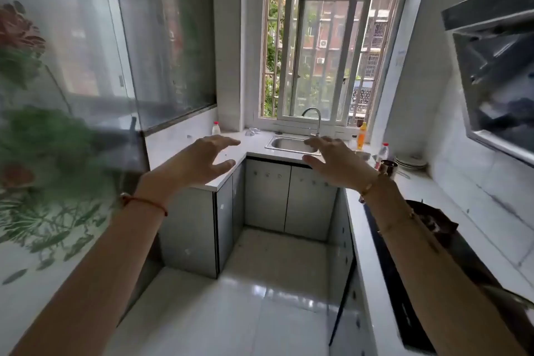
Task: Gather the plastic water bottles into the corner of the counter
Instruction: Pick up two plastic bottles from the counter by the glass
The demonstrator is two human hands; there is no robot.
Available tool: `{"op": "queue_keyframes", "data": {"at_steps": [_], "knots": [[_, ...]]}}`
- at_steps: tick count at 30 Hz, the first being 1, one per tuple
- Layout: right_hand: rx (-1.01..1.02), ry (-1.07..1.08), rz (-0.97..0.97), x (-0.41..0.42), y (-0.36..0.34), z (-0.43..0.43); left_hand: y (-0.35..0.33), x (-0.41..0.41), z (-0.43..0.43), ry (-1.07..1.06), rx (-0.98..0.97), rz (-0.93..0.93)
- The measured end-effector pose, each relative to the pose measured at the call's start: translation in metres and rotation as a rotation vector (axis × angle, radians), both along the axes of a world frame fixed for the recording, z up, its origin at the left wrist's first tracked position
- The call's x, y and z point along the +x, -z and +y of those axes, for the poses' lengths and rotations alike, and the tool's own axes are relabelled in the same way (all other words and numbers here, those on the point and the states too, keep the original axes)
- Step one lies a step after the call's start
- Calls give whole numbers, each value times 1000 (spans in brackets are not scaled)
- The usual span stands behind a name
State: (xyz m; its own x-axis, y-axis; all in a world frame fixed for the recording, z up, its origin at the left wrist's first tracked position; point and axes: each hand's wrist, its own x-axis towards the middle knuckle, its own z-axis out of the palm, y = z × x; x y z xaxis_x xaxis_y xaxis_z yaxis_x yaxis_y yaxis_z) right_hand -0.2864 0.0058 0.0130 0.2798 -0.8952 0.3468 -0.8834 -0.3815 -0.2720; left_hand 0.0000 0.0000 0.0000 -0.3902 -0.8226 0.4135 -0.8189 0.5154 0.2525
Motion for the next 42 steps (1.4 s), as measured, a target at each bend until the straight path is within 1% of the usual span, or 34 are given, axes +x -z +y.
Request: {"op": "queue_keyframes", "data": {"at_steps": [4,13,17,27,33,42], "knots": [[47,31,12,7,20,-27,12,3,-26,-8,20,-4],[63,44,42,30,58,-110,46,27,-99,-18,82,-18],[97,36,40,43,73,-143,64,35,-131,-8,108,12],[147,80,78,60,103,-183,104,49,-186,24,187,17],[196,83,67,58,125,-211,128,43,-218,15,219,69],[211,104,51,31,161,-288,154,12,-289,-20,259,39]]}}
